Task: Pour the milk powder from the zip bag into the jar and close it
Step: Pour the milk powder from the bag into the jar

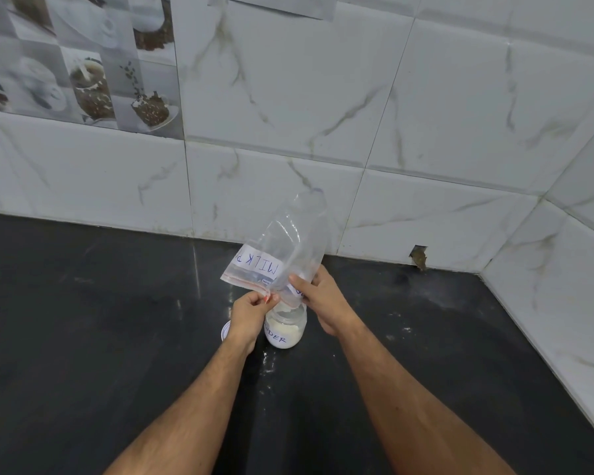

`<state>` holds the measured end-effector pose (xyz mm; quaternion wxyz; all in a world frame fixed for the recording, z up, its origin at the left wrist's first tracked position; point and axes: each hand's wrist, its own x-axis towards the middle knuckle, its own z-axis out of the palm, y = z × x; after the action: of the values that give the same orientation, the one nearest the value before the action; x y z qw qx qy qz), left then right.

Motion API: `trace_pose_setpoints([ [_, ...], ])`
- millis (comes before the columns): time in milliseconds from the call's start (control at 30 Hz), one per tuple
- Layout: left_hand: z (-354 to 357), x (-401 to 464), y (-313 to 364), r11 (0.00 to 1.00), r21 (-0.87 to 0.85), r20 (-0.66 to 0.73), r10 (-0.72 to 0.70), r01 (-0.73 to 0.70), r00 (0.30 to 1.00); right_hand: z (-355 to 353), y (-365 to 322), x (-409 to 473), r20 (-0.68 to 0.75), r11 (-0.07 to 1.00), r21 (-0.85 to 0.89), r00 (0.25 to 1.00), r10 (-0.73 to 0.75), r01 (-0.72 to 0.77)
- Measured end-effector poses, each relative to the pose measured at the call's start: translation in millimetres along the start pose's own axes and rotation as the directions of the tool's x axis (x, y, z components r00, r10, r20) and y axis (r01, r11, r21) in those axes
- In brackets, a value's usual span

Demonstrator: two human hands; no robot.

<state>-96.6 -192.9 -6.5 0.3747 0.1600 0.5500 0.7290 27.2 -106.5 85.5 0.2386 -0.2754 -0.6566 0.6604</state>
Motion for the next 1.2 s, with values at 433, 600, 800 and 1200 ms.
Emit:
trace_pose_setpoints([
  [433,3,1,-1,0.998,0.061,-0.039,0.024,-0.022,0.999,6,3,0,0.029,0.999,-0.042,0.999,0.029,-0.027],
  [600,3,-2,1,0.995,0.091,-0.030,0.050,-0.047,0.998,4,5,1,-0.062,1.000,-0.008,0.998,0.009,-0.009],
  [800,4,-10,11,0.992,0.114,-0.018,0.060,-0.057,0.998,0,5,3,-0.137,0.998,0.034,0.989,0.055,-0.050],
  [1200,1,-16,49,0.978,0.200,0.200,0.022,-0.062,0.980,-28,4,8,-0.271,0.944,0.295,0.935,0.231,-0.148],
])
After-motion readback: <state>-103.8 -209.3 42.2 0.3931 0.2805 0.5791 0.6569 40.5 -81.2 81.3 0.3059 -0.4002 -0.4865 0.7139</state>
